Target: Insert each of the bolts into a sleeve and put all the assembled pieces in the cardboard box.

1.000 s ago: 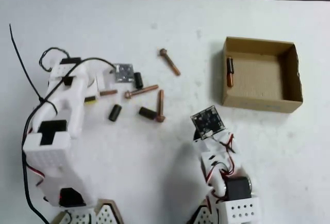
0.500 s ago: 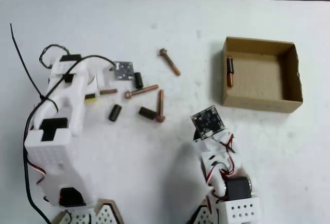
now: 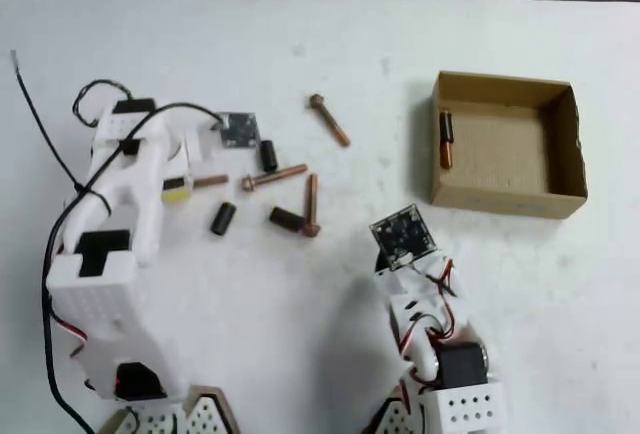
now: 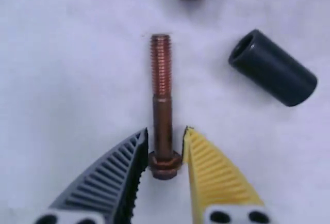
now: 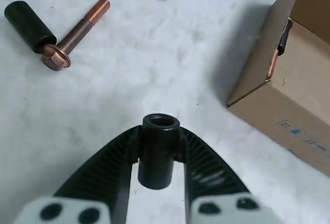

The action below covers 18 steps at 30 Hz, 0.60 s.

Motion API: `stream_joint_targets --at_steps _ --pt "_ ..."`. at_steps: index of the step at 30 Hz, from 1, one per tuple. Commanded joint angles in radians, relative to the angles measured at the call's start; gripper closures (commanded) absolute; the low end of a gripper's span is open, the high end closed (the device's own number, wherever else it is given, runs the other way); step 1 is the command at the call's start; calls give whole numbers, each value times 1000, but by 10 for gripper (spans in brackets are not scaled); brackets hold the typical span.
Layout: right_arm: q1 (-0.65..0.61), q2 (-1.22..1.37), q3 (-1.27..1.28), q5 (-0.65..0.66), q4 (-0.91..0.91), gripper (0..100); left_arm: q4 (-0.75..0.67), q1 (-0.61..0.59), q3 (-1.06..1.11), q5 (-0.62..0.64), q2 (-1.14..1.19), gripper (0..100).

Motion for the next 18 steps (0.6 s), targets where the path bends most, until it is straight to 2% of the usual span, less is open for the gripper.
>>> stream_joint_targets --at_steps 1,11,14,18 --pt "-2 -12 -2 11 -24 981 68 -7 -74 109 -94 861" --pt "-1 -12 -2 11 -24 981 84 -2 -83 313 -173 861" --pt "-1 -12 -2 11 -24 981 80 -2 -83 473 -208 861" --pt "1 -12 -2 11 -24 981 84 -2 -75 770 -246 861"
